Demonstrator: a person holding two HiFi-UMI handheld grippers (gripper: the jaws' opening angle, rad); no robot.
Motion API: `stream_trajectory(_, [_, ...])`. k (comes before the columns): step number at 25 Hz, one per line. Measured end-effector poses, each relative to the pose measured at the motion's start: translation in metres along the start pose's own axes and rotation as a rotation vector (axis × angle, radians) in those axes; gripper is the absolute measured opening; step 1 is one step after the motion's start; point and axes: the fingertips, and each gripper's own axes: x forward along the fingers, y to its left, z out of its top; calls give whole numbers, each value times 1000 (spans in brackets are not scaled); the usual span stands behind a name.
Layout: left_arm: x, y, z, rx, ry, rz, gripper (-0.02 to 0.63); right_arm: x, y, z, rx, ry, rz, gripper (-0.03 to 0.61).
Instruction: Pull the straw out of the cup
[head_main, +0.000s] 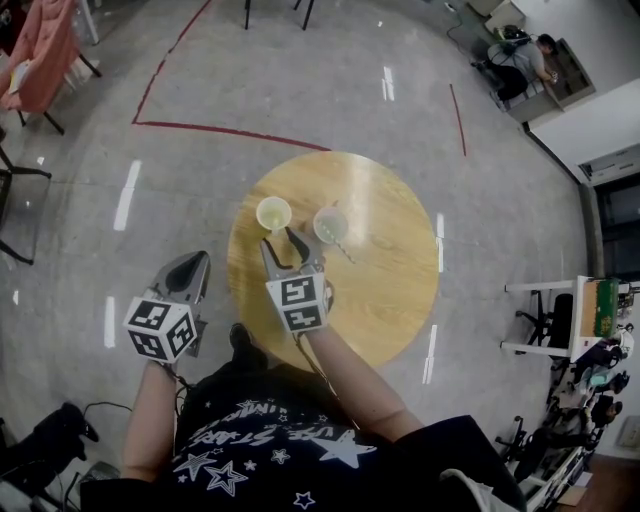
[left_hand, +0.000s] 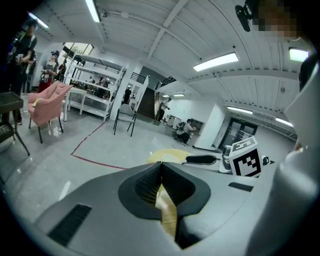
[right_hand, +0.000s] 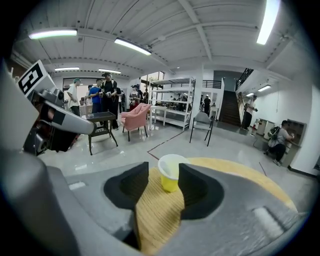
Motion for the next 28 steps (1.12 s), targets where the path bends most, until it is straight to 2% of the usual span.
stream_trajectory(3, [1, 2, -2, 1, 5, -3, 7, 3, -3, -1, 1, -4, -6, 177])
stream_trajectory(4, [1, 2, -3, 2, 6, -5, 6, 3, -4, -1, 0, -5, -11, 133])
stream_trajectory(5, [0, 2, -3, 3, 7, -6, 6, 4, -4, -1, -1, -4, -16, 123])
stream_trajectory(12, [-5, 8, -3, 2, 5, -2, 6, 10, -2, -3, -7, 23, -42, 116])
stream_trajectory(13, [-5, 8, -2, 0, 3, -1, 6, 10, -3, -3, -10, 23, -52, 76])
stream_trajectory(14, [-6, 9, -2, -2, 2, 1, 7, 10, -4, -2, -15, 23, -62, 66])
stream_trajectory(18, [-6, 10, -5, 3, -4, 0, 6, 10, -6, -2, -45, 24, -75, 64])
stream_trajectory(22, [-7, 7, 2, 7, -8, -6, 7, 7, -8, 4, -48, 36, -89, 41])
stream_trajectory(28, [-5, 11, 1, -3, -11, -16, 7, 9, -6, 4, -33, 23, -96, 41])
